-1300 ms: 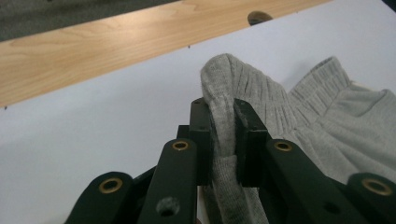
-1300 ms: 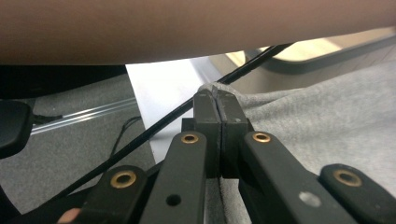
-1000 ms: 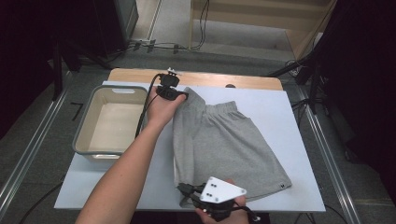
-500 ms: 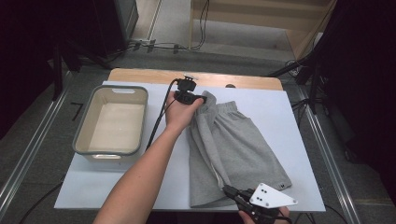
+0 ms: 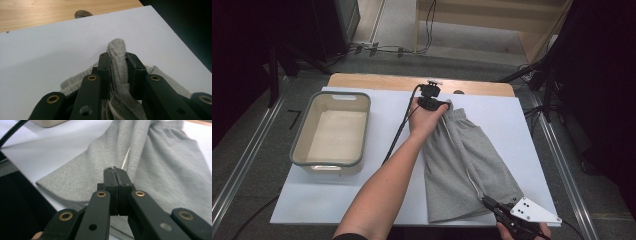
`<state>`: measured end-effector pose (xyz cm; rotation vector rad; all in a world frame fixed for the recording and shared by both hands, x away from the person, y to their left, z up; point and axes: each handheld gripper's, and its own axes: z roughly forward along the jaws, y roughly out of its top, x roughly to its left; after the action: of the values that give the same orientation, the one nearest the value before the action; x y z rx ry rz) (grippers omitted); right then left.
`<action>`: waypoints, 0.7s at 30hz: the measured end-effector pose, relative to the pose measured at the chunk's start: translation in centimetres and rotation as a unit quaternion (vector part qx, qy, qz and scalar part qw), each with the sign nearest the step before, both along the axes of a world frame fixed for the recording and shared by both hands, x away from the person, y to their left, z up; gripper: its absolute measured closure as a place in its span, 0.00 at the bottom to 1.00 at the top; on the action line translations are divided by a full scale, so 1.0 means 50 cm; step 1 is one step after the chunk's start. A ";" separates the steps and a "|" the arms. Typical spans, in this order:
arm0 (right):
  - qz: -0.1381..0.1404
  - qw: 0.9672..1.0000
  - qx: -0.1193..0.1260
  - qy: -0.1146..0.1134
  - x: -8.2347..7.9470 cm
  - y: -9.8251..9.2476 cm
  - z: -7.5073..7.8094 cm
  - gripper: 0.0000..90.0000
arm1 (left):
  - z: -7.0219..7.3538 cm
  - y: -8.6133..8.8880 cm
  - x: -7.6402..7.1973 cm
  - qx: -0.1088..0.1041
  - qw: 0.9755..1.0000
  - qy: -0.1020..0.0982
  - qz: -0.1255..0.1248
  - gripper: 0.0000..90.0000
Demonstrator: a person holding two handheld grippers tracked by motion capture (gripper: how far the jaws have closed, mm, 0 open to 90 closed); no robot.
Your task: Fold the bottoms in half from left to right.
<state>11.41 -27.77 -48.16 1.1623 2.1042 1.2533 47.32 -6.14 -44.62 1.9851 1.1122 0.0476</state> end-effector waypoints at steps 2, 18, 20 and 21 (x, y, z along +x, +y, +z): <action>-0.012 1.000 -0.004 0.003 -0.001 -0.013 -0.001 0.97 | -0.003 -0.012 0.003 -0.002 1.000 0.002 -0.004 0.85; -0.125 0.992 0.002 0.019 -0.004 -0.069 -0.010 0.48 | 0.004 0.067 -0.015 -0.038 0.999 -0.012 -0.016 0.12; -0.093 0.996 0.002 0.013 -0.005 -0.041 -0.004 0.47 | -0.007 0.088 -0.019 -0.028 0.999 -0.008 -0.014 0.12; -0.078 0.997 0.000 0.011 -0.004 -0.025 -0.004 0.47 | -0.014 0.097 -0.022 -0.024 1.000 -0.006 -0.014 0.13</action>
<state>11.21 -29.02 -48.35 1.3173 1.9854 1.1749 46.24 -1.29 -45.30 1.9548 1.0678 0.0190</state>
